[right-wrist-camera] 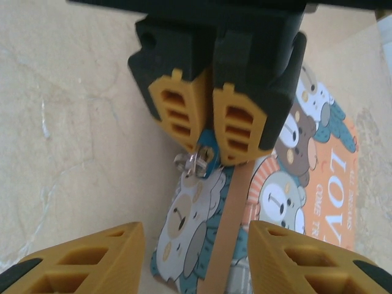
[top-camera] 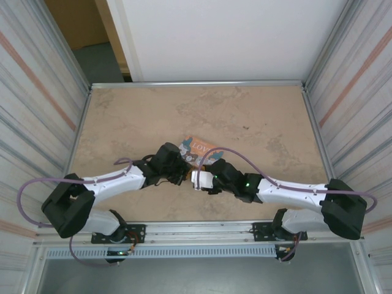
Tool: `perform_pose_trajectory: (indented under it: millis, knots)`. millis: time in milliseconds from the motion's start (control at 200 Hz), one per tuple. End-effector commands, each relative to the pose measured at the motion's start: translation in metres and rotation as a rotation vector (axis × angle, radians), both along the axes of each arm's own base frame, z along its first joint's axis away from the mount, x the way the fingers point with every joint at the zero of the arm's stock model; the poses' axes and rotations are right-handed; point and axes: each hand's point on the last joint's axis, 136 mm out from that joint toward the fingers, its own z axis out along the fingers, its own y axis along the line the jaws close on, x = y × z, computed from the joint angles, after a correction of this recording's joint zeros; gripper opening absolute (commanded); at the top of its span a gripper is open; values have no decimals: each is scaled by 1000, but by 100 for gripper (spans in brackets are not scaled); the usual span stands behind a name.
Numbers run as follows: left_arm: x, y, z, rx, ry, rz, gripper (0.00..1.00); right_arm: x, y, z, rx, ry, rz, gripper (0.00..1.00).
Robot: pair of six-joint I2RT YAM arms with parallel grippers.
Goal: Unlock a padlock with a key
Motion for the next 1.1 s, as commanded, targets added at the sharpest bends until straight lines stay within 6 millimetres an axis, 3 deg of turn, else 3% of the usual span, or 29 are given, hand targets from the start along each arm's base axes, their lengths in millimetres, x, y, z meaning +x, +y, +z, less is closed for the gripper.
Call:
perform_pose_trajectory:
  millis: [0, 200, 716, 1097]
  knots:
    - [5, -14, 15, -54, -20, -5, 0, 2, 20, 17, 64, -36, 29, 45]
    - [5, -16, 13, -55, -13, -5, 0, 5, 27, 17, 86, -44, 13, 39]
    - [3, -19, 10, -80, 3, 9, 0, 8, 21, 3, 77, -34, -57, 26]
    - [3, -19, 10, -86, 4, 12, 0, 10, 15, -9, 53, -42, -82, 25]
